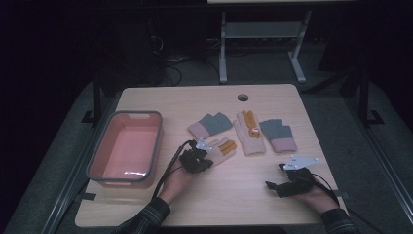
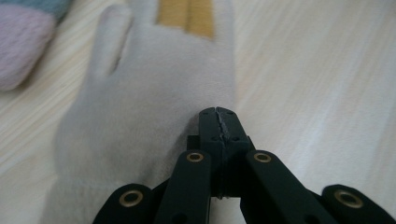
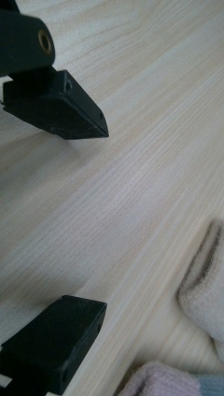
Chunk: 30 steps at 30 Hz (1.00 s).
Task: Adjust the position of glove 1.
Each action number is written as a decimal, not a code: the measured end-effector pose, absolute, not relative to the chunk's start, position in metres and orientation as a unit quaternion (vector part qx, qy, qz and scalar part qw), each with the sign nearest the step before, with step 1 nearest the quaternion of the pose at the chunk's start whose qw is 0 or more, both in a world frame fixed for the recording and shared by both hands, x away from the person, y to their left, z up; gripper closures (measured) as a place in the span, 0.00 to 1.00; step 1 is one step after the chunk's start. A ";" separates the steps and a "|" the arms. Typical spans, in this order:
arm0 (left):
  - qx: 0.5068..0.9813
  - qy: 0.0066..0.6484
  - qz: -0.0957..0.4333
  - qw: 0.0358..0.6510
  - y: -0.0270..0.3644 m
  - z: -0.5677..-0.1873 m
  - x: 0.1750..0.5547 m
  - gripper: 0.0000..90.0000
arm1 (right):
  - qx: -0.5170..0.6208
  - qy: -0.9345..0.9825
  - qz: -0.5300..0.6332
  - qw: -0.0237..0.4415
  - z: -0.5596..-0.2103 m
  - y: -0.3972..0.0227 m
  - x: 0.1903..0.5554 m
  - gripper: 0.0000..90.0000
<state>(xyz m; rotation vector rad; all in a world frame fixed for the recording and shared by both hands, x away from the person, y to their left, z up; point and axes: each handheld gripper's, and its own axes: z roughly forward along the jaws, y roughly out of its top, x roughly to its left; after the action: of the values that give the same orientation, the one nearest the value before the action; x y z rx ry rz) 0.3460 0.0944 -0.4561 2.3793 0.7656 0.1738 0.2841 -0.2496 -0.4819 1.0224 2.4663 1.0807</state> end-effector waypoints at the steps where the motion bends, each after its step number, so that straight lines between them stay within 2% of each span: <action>1: 0.903 0.288 0.063 0.314 0.093 -0.455 0.345 1.00 | 0.352 0.849 0.372 0.130 -0.482 -0.250 0.284 0.15; 6: 0.898 0.284 0.066 0.330 0.096 -0.447 0.344 1.00 | 0.351 0.849 0.372 0.131 -0.482 -0.250 0.284 0.15; 12: 0.883 0.284 0.108 0.358 0.114 -0.429 0.349 0.99 | 0.351 0.849 0.372 0.130 -0.482 -0.250 0.284 0.15; 16: 0.880 0.289 0.112 0.361 0.121 -0.430 0.356 0.79 | 0.352 0.849 0.372 0.130 -0.482 -0.250 0.284 0.15; 17: 0.879 0.286 0.109 0.366 0.123 -0.433 0.361 0.71 | 0.351 0.849 0.372 0.131 -0.482 -0.250 0.284 0.15; 21: 0.886 0.270 0.109 0.360 0.119 -0.441 0.364 0.52 | 0.352 0.849 0.372 0.131 -0.482 -0.250 0.284 0.15; 23: 0.892 0.262 0.114 0.351 0.114 -0.447 0.366 0.46 | 0.352 0.849 0.372 0.131 -0.482 -0.250 0.284 0.15; 25: 0.896 0.262 0.115 0.340 0.111 -0.451 0.369 0.45 | 0.352 0.849 0.372 0.130 -0.482 -0.250 0.284 0.15; 30: 0.901 0.262 0.105 0.330 0.107 -0.459 0.371 0.57 | 0.352 0.849 0.372 0.130 -0.482 -0.250 0.284 0.15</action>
<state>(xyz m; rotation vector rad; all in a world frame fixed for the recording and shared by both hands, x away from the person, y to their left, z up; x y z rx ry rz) 0.3707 0.1070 -0.4590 2.3573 0.6848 0.2739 0.2841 -0.2496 -0.4819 1.0220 2.4666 1.0811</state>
